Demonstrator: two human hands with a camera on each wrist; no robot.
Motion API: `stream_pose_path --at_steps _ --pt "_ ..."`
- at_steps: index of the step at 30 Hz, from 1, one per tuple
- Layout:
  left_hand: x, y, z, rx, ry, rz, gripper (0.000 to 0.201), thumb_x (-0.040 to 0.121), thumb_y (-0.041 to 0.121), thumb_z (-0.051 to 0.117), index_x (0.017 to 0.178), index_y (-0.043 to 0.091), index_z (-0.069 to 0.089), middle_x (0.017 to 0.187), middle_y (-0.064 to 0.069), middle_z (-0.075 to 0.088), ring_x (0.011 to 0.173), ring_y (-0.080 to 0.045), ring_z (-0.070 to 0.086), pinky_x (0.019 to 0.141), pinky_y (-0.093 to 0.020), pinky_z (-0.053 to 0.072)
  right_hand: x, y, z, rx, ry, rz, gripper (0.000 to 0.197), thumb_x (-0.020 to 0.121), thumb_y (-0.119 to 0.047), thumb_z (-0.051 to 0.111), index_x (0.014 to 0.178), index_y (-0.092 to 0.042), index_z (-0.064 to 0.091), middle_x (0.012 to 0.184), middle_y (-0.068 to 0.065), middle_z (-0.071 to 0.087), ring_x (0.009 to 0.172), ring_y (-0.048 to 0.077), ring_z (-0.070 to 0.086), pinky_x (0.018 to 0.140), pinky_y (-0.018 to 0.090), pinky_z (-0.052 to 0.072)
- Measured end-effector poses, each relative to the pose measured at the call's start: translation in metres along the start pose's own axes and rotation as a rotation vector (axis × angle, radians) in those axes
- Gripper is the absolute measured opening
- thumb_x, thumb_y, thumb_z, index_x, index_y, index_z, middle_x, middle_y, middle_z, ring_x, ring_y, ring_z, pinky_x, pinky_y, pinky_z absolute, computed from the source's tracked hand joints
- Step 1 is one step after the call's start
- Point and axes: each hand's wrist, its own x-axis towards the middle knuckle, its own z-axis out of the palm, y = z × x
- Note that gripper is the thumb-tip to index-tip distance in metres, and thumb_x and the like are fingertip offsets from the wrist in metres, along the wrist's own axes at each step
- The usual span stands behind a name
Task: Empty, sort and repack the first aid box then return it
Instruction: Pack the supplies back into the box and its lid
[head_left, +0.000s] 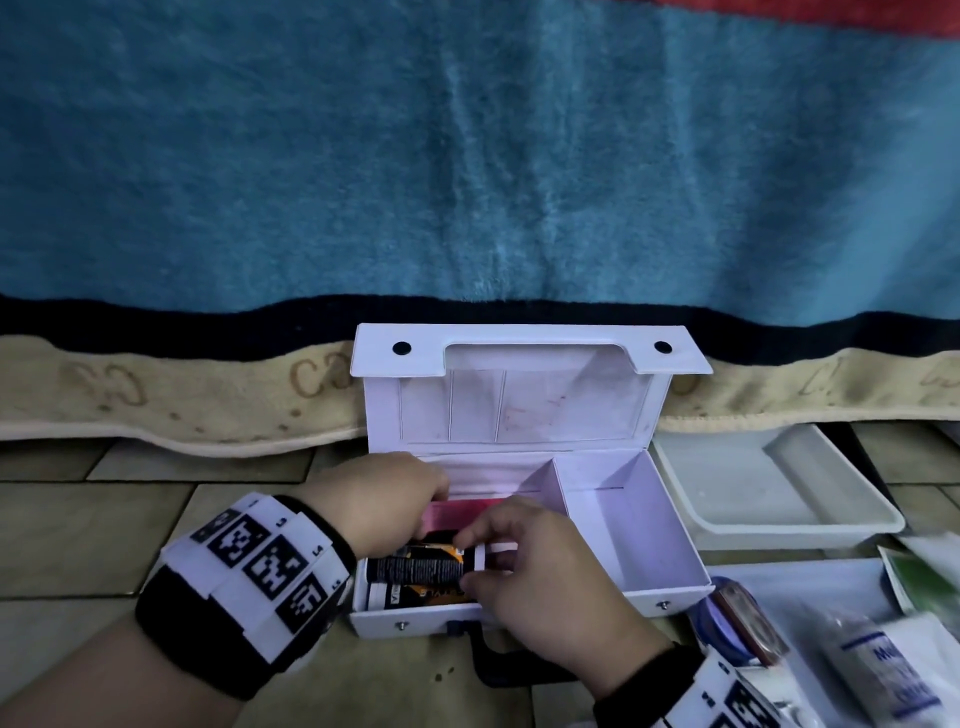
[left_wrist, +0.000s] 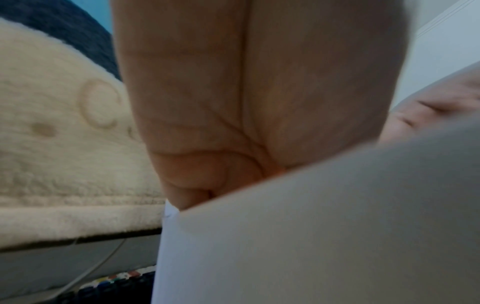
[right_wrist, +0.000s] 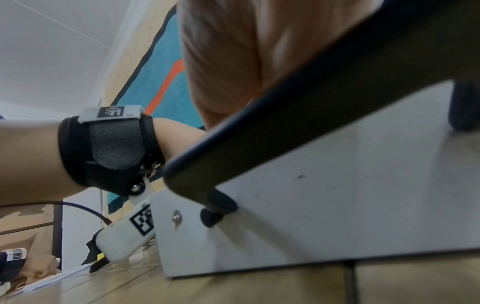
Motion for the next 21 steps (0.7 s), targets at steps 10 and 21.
stream_pose_path --at_steps 10,21 --pt "0.0015 -0.0057 0.0081 0.001 0.023 0.029 0.036 0.091 0.010 0.049 0.121 0.029 0.049 0.110 0.003 0.062 0.100 -0.019 0.058 0.082 -0.033 0.049 -0.0022 -0.0034 -0.0010 -0.106 -0.043 0.001 0.031 0.079 -0.005 0.061 0.088 -0.035 0.064 0.103 -0.010 0.060 0.091 0.006 0.060 0.087 0.018 0.047" --pt "0.0032 -0.0065 0.0092 -0.056 0.062 0.056 0.036 0.091 0.010 0.049 0.120 0.030 0.052 0.111 0.007 0.061 0.104 -0.015 0.056 0.090 -0.034 0.047 0.0003 -0.0025 0.0014 -0.169 0.002 -0.059 0.025 0.083 -0.021 0.066 0.108 -0.022 0.068 0.105 -0.010 0.058 0.093 0.003 0.057 0.084 0.002 0.039"
